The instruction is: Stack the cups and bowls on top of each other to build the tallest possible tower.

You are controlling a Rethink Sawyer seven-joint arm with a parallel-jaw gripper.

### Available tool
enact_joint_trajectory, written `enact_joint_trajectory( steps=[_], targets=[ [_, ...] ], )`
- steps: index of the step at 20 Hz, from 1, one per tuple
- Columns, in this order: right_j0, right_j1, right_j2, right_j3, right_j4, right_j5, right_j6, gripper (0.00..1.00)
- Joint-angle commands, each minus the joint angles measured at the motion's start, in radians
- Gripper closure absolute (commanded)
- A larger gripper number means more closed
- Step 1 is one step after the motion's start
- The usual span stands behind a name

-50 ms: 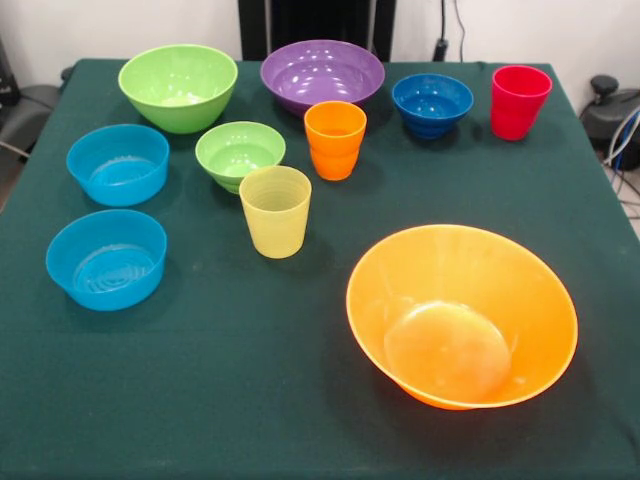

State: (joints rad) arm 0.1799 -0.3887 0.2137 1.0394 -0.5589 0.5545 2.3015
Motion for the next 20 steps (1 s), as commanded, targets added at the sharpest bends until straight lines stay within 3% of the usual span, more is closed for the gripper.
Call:
enact_joint_trajectory(
  steps=[1,7,20],
  targets=[
    [0.021,0.096,-0.083,-0.177,-0.094,0.131,-0.008,0.00],
    [-0.039,0.147,-0.013,-0.226,-0.022,0.185,-0.125,0.00],
    [-0.052,0.144,-0.011,-0.229,-0.035,0.226,-0.216,0.00]
  ],
)
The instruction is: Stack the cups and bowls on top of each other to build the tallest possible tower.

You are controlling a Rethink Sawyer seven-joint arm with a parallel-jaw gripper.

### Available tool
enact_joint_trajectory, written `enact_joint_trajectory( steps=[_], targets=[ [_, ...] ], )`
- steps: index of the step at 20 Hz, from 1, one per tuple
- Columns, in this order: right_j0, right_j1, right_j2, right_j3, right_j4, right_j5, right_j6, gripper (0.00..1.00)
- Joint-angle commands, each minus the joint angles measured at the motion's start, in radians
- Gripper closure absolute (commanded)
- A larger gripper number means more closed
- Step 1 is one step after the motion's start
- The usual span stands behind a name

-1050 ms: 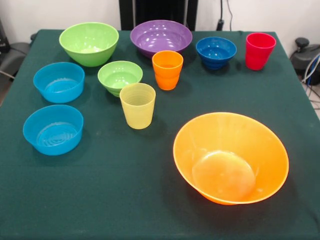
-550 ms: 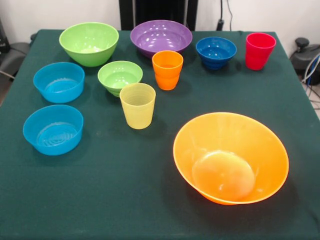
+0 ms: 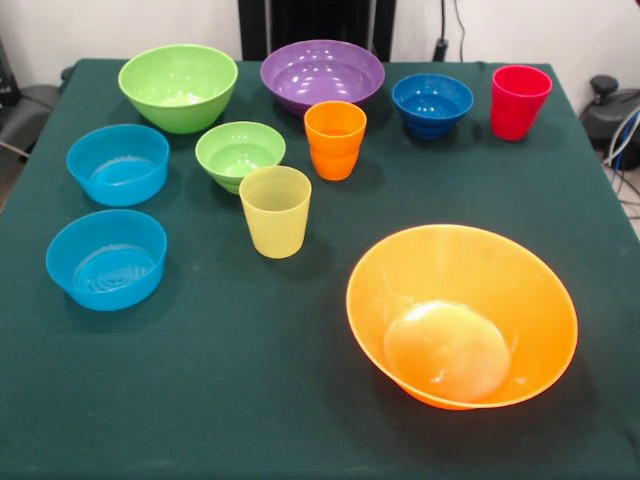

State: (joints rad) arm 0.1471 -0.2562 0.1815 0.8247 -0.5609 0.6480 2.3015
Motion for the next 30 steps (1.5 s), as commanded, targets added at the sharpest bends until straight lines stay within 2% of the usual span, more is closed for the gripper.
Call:
enact_joint_trajectory(
  steps=[1,8,14,19,21,25,30],
  targets=[
    [-0.024,0.009,0.025,-0.011,-0.033,0.135,-0.227,0.00],
    [-0.056,-0.024,0.042,0.045,-0.026,0.130,-0.277,0.00],
    [-0.090,-0.059,0.052,0.128,-0.031,0.085,-0.313,0.00],
    [-0.082,-0.072,0.029,0.162,-0.061,0.039,-0.265,0.00],
    [-0.076,-0.076,0.014,0.155,-0.077,0.047,-0.264,0.00],
    [-0.081,-0.069,0.026,0.114,-0.081,0.113,-0.332,0.00],
    [-0.061,-0.039,0.009,0.071,-0.111,0.131,-0.341,0.00]
  ],
)
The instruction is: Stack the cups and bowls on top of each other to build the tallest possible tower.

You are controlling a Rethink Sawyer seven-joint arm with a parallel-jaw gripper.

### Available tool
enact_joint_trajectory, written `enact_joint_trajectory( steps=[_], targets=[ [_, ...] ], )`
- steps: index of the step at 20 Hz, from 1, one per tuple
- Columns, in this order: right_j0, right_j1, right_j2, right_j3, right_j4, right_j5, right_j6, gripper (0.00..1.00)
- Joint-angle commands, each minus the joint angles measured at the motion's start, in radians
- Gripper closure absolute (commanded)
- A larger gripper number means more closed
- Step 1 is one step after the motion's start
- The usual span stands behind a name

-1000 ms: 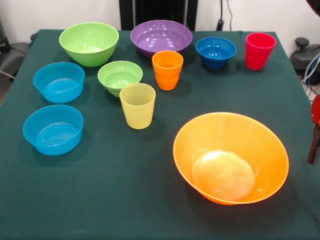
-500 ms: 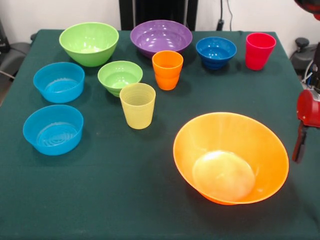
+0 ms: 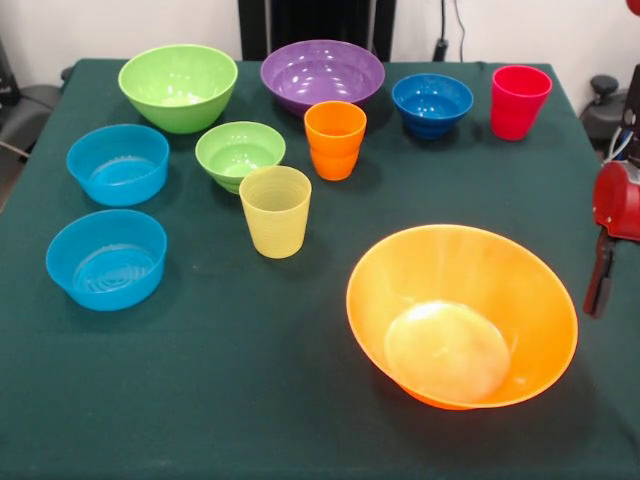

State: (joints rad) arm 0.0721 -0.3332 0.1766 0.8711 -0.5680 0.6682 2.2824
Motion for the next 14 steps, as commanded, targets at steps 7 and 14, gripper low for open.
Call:
enact_joint_trajectory(
  steps=[7,14],
  targets=[
    [0.085,0.064,-0.076,-0.019,-0.186,0.120,-0.306,0.00],
    [0.093,0.047,-0.114,0.071,-0.198,0.051,-0.240,0.00]
  ],
)
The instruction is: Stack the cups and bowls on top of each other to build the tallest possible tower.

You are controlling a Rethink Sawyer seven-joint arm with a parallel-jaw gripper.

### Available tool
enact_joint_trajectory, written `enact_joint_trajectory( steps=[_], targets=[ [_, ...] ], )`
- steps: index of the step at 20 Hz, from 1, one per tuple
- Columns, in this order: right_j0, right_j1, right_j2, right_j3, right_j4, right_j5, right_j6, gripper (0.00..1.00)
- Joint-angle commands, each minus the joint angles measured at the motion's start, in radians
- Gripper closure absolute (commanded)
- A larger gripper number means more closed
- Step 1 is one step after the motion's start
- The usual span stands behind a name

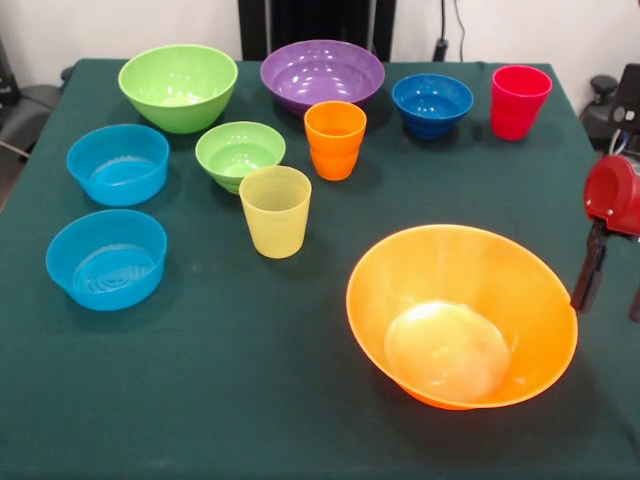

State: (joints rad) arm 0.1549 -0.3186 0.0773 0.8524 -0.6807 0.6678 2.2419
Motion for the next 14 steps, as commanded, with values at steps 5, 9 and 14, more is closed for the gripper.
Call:
enact_joint_trajectory(
  steps=[5,9,14],
  targets=[
    [0.085,0.047,-0.124,0.141,-0.145,-0.038,-0.024,0.00],
    [0.133,0.070,-0.189,0.140,-0.163,-0.046,0.057,0.00],
    [0.174,0.108,-0.247,0.133,-0.141,-0.049,0.144,0.00]
  ],
)
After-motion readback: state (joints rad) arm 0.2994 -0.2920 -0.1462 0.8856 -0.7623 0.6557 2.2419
